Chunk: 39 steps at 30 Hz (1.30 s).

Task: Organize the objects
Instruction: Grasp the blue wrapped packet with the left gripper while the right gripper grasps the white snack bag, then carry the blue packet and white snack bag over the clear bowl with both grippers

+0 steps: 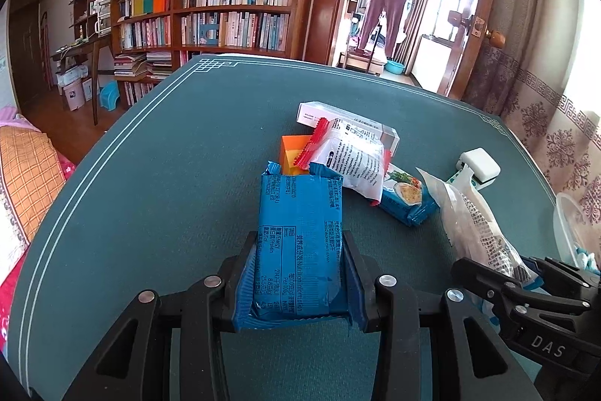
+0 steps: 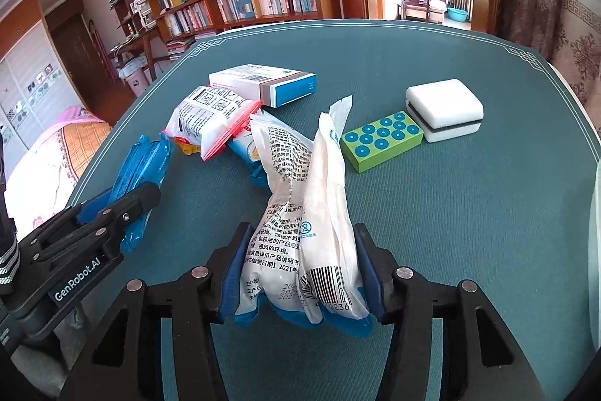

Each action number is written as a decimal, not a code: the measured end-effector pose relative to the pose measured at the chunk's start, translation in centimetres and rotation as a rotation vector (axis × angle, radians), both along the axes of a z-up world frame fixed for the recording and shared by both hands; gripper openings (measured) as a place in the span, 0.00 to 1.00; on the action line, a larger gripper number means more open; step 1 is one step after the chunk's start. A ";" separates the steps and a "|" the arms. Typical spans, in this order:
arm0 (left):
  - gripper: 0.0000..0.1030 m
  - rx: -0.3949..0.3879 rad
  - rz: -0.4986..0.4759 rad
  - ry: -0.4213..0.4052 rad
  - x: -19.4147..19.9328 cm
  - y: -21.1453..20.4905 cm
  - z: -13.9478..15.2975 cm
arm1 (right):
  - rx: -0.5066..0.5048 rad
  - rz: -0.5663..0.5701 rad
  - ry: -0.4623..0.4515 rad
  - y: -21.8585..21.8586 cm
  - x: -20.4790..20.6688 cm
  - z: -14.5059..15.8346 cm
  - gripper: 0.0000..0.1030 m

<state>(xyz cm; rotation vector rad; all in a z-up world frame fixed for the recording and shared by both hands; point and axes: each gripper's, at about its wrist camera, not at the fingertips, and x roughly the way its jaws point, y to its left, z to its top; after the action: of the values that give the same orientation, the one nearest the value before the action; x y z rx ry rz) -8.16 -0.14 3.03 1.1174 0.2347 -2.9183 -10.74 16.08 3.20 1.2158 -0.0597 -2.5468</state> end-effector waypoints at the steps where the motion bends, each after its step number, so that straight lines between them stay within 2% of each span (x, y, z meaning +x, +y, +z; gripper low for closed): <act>1: 0.42 0.001 -0.003 0.002 0.1 0.0 0.0 | -0.003 -0.001 0.000 0.2 0.4 0.0 0.53; 8: 0.42 0.003 -0.035 0.013 0.4 0.7 0.3 | -0.048 -0.031 0.020 2.3 3.3 1.1 0.53; 18: 0.42 0.003 -0.080 0.032 1.1 1.5 0.7 | 0.000 -0.043 -0.001 3.7 6.4 0.3 0.53; 32: 0.42 0.007 -0.120 0.046 1.4 2.1 1.0 | 0.060 -0.058 -0.010 2.2 4.9 -1.3 0.58; 34: 0.42 0.008 -0.124 0.047 1.5 2.2 1.0 | 0.084 -0.060 -0.001 2.0 5.0 -1.5 0.52; 39: 0.42 0.006 -0.129 0.044 1.4 2.3 0.9 | 0.068 -0.046 0.018 2.2 5.8 -1.0 0.51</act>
<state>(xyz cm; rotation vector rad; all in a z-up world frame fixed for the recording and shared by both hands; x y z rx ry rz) -6.75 2.21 3.96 1.1100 0.1793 -3.0591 -4.93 18.26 2.18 1.2293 0.0027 -2.6187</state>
